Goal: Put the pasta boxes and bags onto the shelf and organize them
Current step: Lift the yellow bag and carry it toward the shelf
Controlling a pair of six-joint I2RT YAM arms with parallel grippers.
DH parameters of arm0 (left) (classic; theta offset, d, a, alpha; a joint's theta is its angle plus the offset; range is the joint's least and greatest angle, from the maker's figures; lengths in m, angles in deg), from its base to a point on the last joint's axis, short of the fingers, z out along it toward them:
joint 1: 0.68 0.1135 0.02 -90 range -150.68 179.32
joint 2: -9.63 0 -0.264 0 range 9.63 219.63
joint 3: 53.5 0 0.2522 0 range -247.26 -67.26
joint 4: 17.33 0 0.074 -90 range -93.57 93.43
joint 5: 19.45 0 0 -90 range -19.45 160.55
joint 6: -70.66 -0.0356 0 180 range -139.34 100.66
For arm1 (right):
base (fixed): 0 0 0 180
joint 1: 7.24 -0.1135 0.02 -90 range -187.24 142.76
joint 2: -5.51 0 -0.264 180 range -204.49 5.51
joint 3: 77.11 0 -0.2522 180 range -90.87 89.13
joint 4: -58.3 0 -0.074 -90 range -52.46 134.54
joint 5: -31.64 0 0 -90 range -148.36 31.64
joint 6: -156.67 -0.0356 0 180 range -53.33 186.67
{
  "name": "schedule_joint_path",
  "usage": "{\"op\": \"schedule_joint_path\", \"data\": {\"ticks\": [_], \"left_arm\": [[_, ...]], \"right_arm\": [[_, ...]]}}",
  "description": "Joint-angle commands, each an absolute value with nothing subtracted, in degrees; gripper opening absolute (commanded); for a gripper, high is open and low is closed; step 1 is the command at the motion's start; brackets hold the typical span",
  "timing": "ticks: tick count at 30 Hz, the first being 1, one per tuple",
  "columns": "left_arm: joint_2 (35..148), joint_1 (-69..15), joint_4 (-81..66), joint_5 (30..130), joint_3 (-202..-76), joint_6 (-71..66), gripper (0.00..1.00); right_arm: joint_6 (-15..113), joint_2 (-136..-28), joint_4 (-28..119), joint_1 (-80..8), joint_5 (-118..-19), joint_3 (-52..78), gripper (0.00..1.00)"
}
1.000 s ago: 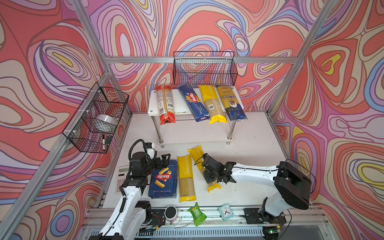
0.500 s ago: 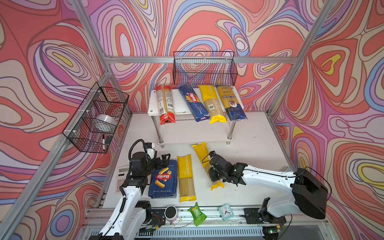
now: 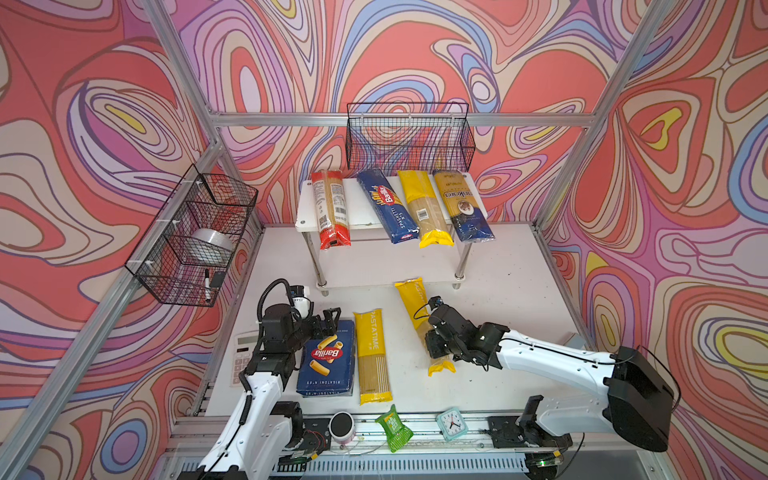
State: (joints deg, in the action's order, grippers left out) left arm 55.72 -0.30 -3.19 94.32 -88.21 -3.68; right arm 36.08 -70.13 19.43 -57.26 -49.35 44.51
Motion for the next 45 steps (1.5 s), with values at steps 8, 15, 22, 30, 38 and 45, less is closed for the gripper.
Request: {"op": "schedule_joint_path", "data": {"ticks": [8, 15, 22, 30, 38, 45], "left_arm": [[54.5, -0.2, -3.5, 93.9, -87.5, -3.7, 1.00], [54.5, -0.2, -3.5, 93.8, -87.6, -3.6, 1.00], [54.7, -0.2, -3.5, 93.9, -87.6, -3.7, 1.00], [54.8, -0.2, -3.6, 94.6, -87.6, -3.9, 1.00], [54.8, -0.2, -3.7, 94.7, -87.5, -4.0, 1.00], [55.2, -0.2, -3.7, 94.7, -87.7, -3.9, 1.00]], "right_arm": [[39.8, -69.8, 24.8, -53.3, -45.2, 37.3, 0.00], [42.5, -71.3, 28.0, -47.2, -47.6, 36.0, 0.00], [45.4, -74.9, 29.7, -43.3, -50.0, 32.9, 0.00], [48.3, -79.8, 29.2, -39.7, -52.7, 27.4, 0.00], [49.3, -84.7, 32.3, -36.9, -54.0, 24.3, 0.01], [49.8, -87.8, 32.8, -34.7, -53.4, 21.3, 0.01]]}}
